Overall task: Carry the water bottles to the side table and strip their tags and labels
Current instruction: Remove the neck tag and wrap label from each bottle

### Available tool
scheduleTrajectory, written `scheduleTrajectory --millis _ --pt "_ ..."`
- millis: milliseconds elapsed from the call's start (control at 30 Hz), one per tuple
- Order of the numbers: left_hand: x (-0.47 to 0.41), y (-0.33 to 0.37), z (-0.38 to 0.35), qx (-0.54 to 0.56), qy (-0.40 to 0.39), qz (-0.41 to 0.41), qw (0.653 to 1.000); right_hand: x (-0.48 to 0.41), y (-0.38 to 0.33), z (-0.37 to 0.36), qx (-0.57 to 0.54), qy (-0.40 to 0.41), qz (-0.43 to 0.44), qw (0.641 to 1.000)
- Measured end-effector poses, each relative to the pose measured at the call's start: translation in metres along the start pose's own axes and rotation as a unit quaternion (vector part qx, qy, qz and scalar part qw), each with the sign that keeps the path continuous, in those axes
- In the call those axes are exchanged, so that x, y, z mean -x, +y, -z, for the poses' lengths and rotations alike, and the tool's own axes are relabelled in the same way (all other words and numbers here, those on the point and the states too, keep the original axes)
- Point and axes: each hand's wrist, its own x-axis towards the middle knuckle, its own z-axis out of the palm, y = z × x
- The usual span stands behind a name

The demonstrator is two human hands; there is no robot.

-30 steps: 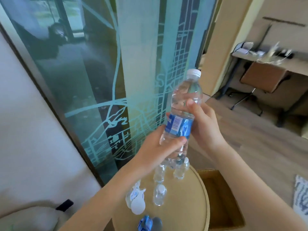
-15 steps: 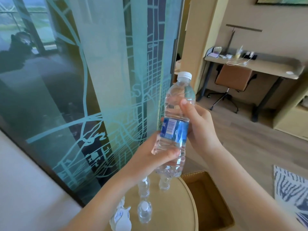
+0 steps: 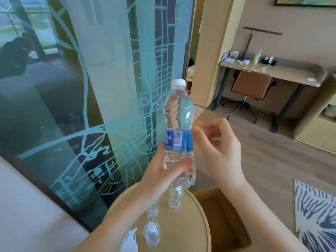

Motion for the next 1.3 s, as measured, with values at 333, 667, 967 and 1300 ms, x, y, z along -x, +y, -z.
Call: scheduleTrajectory --millis 333,667,967,1300 --pt "0.012 -0.008 -0.006 -0.008 0.028 -0.01 1.0 0.011 -0.01 -0.013 0.002 -0.023 -0.058 0.998" --pt "0.022 -0.019 -0.005 -0.011 0.073 -0.007 0.997 0.024 -0.011 -0.01 -0.027 -0.061 -0.073 0.995" --pt "0.025 -0.024 -0.002 -0.043 0.105 -0.012 0.993 0.031 -0.01 -0.02 0.043 -0.037 -0.067 0.996" --pt "0.026 -0.026 0.004 -0.025 0.104 -0.005 0.994 0.023 0.001 -0.02 -0.048 -0.134 -0.105 0.984"
